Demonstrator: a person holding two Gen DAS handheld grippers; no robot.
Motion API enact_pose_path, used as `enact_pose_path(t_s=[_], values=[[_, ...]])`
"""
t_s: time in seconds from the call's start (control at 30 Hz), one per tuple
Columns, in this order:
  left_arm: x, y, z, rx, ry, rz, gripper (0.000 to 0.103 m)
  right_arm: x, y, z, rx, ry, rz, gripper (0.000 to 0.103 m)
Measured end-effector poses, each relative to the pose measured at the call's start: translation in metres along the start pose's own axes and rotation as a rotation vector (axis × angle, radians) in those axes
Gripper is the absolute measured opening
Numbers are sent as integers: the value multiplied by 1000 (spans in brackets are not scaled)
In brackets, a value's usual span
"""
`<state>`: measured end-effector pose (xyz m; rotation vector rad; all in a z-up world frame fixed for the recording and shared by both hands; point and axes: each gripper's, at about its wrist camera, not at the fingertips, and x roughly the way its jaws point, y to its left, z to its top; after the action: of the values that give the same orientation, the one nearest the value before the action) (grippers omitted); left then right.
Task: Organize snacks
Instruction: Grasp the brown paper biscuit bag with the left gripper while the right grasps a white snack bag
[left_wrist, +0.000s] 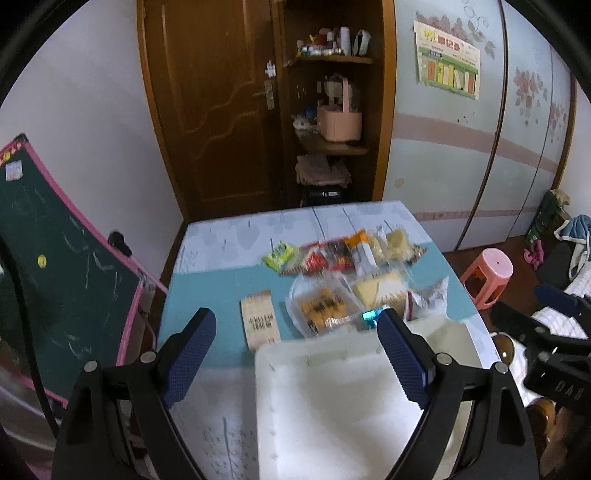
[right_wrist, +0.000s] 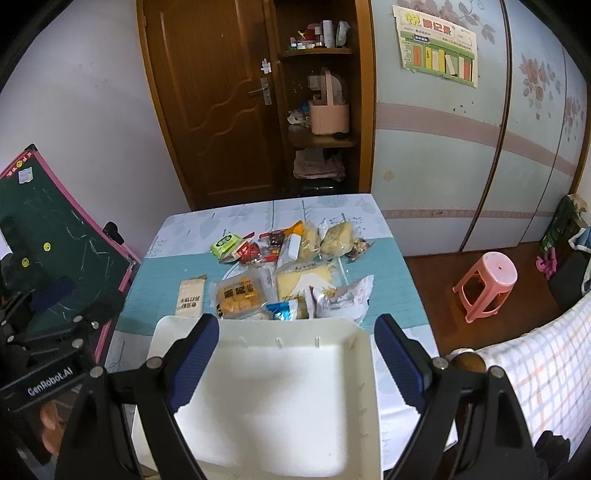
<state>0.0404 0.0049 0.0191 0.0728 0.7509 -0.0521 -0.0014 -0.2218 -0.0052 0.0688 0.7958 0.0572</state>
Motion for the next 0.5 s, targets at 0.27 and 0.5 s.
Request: enact_pose_path(t_s=[0.27,0.5], values=[[5,38,69,-36,-42,-2,89,-10,-22,59,-35,-84,-88,87],[87,66,95,-35,104,74,93,43,-42,96,-3,13,-76,87]])
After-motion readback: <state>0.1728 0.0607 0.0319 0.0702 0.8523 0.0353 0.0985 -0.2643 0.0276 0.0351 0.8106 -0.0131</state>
